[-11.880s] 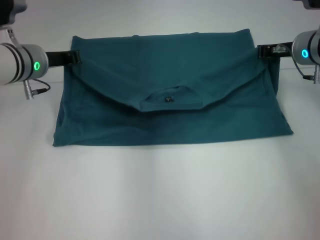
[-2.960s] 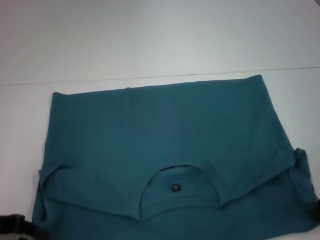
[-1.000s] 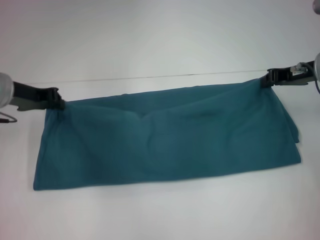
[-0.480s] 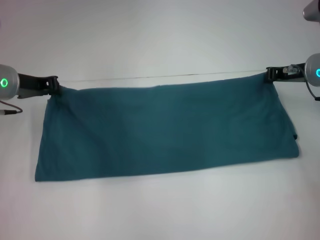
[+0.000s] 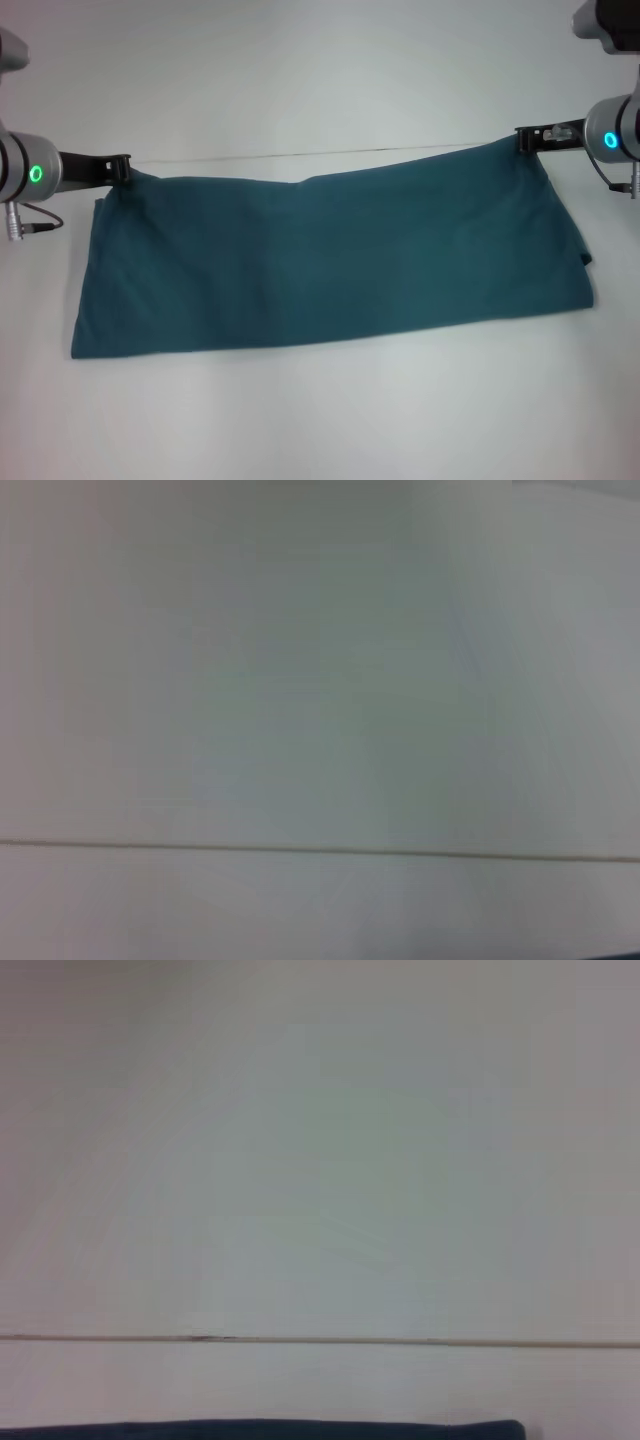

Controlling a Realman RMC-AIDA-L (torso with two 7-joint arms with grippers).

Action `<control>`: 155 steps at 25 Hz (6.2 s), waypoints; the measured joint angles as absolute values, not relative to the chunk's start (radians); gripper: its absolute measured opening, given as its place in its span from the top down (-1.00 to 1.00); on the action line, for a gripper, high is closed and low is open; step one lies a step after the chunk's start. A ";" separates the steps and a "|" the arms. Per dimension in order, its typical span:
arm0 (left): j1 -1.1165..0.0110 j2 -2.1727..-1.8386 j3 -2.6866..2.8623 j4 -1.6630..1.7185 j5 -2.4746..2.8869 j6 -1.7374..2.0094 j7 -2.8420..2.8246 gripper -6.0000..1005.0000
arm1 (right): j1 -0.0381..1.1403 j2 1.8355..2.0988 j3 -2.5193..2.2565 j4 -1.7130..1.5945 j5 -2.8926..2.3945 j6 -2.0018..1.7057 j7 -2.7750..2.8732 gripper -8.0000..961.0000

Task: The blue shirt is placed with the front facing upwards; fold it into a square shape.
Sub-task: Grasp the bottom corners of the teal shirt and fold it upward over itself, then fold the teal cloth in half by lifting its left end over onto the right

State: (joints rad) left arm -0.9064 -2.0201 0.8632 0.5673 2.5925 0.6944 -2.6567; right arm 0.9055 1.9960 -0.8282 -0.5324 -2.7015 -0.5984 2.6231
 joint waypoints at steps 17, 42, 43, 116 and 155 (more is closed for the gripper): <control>-0.903 -2.034 0.864 0.562 2.592 0.630 -2.633 0.63 | 0.916 1.999 -0.828 -0.500 -2.707 -0.531 2.623 0.89; -0.863 -2.031 0.799 0.602 2.583 0.655 -2.720 -0.12 | 0.921 1.920 -0.829 -0.527 -2.699 -0.623 2.647 -0.19; -0.855 -2.034 0.780 0.618 2.576 0.670 -2.719 -0.15 | 0.912 1.922 -0.829 -0.542 -2.695 -0.637 2.647 -0.27; -0.600 -2.079 0.819 0.605 2.076 0.799 -2.432 -0.28 | 0.475 1.982 -0.776 -0.693 -1.802 -1.223 2.086 -0.87; -0.614 -2.099 0.854 0.601 2.109 0.699 -2.462 -0.30 | 0.478 1.980 -0.784 -0.676 -1.804 -1.211 2.085 -0.87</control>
State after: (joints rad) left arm -0.6139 -2.0994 0.8539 0.6009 2.1089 0.6987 -2.4617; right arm 0.4777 1.9803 -0.7839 -0.6756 -1.8039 -1.2107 2.0853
